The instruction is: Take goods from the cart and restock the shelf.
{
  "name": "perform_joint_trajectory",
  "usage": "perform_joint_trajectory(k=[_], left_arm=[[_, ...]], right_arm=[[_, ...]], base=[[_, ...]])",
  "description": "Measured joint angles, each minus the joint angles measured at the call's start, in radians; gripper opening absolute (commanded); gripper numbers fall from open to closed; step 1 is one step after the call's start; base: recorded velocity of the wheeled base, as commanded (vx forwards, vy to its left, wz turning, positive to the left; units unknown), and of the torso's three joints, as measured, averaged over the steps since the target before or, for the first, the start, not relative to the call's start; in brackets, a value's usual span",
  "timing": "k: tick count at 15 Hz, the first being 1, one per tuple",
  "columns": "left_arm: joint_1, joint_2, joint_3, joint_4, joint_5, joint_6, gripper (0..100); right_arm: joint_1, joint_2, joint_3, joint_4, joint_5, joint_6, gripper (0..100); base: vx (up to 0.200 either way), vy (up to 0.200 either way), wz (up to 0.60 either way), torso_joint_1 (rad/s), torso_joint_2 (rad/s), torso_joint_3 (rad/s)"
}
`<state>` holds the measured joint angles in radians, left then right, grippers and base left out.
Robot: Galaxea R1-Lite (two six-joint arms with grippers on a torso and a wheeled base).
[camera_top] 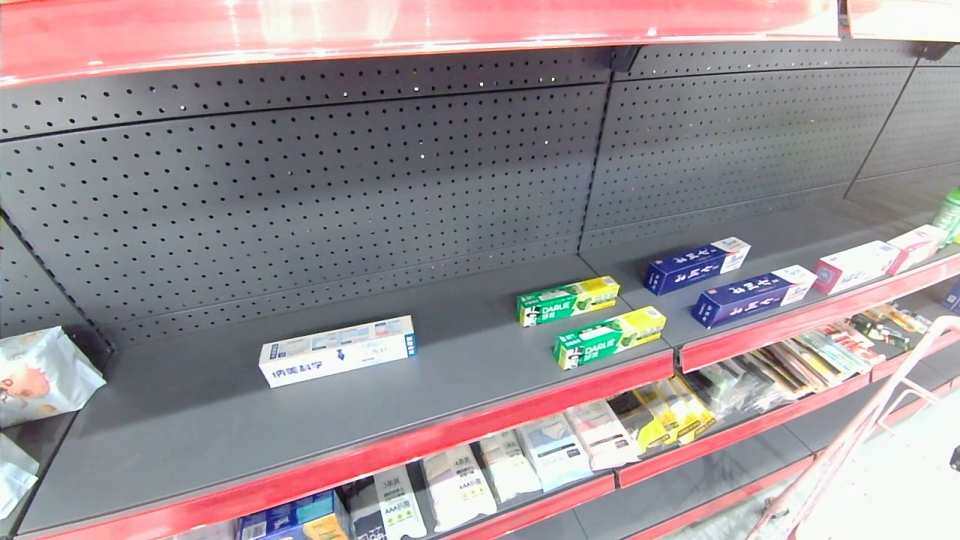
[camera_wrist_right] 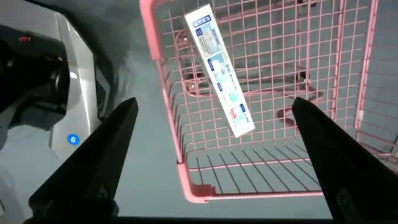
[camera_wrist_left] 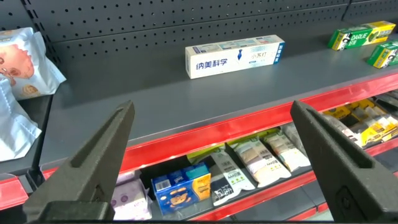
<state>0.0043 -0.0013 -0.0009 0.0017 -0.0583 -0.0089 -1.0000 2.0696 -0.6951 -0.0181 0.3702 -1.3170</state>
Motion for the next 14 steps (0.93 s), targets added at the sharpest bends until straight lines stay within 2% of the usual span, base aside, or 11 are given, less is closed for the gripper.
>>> perform_joint_trajectory(k=[2, 9, 12, 14], left_arm=[[0.0, 0.0, 0.0, 0.0, 0.0, 0.0, 100], [0.0, 0.0, 0.0, 0.0, 0.0, 0.0, 100], [0.0, 0.0, 0.0, 0.0, 0.0, 0.0, 100], [0.0, 0.0, 0.0, 0.0, 0.0, 0.0, 100]], right_arm=[[0.0, 0.036, -0.02, -0.007, -0.017, -0.112, 100], [0.0, 0.086, -0.039, -0.007, -0.051, -0.181, 100], [0.0, 0.096, -0.051, 0.0, -0.123, -0.223, 100], [0.0, 0.097, -0.042, 0.002, -0.144, -0.206, 100]], base=[[0.0, 0.0, 0.0, 0.0, 0.0, 0.0], [0.0, 0.0, 0.0, 0.0, 0.0, 0.0], [0.0, 0.0, 0.0, 0.0, 0.0, 0.0], [0.0, 0.0, 0.0, 0.0, 0.0, 0.0]])
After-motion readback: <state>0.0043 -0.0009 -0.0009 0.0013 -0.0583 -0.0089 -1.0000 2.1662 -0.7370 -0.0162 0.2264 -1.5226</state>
